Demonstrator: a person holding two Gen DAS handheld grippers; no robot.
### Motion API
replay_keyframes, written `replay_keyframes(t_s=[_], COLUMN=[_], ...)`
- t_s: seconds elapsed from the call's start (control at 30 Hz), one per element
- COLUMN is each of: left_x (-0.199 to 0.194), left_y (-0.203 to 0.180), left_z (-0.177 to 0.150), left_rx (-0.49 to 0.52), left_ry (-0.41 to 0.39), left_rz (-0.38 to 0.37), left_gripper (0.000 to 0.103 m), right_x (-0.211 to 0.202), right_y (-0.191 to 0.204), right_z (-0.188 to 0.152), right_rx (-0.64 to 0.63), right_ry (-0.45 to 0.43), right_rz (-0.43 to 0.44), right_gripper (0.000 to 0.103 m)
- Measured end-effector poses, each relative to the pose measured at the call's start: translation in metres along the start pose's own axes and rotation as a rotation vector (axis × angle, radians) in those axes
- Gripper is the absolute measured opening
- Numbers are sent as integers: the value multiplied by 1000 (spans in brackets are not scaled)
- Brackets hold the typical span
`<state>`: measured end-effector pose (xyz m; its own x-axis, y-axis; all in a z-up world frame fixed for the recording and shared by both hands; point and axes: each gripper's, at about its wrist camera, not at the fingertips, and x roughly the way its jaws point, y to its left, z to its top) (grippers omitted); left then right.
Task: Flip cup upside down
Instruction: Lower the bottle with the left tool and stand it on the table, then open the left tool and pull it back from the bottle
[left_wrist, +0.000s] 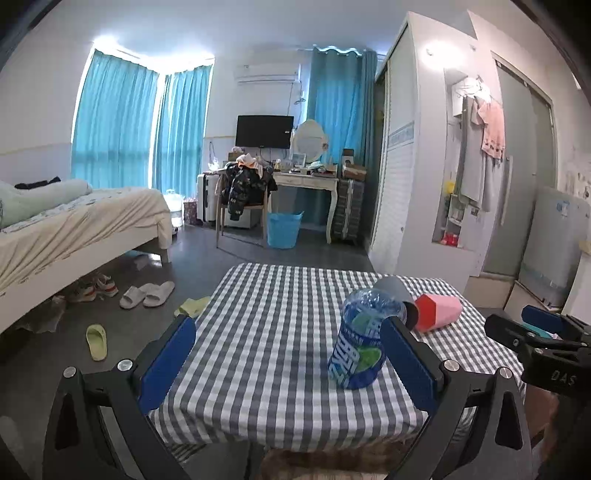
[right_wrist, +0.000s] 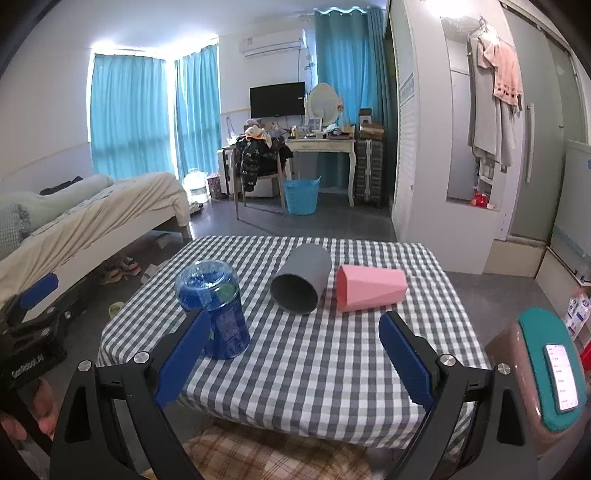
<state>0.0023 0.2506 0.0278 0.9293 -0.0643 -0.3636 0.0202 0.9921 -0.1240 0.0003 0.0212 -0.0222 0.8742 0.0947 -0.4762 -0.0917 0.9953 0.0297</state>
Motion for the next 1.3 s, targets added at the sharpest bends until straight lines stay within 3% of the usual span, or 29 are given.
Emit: replay_keyframes(t_s=[0.2,1.3], left_x=[1,3], left_y=[-1,5], left_z=[-8,-11], left_rx=[9,8], left_ry=[27,70], left_rz=[6,30], left_gripper=[103,103], right_x=[5,10], right_y=[0,4], right_z=[-8,-10], right_rx=[11,-4], right_ry=[17,46], right_rz=[-11,0], right_gripper=[102,103])
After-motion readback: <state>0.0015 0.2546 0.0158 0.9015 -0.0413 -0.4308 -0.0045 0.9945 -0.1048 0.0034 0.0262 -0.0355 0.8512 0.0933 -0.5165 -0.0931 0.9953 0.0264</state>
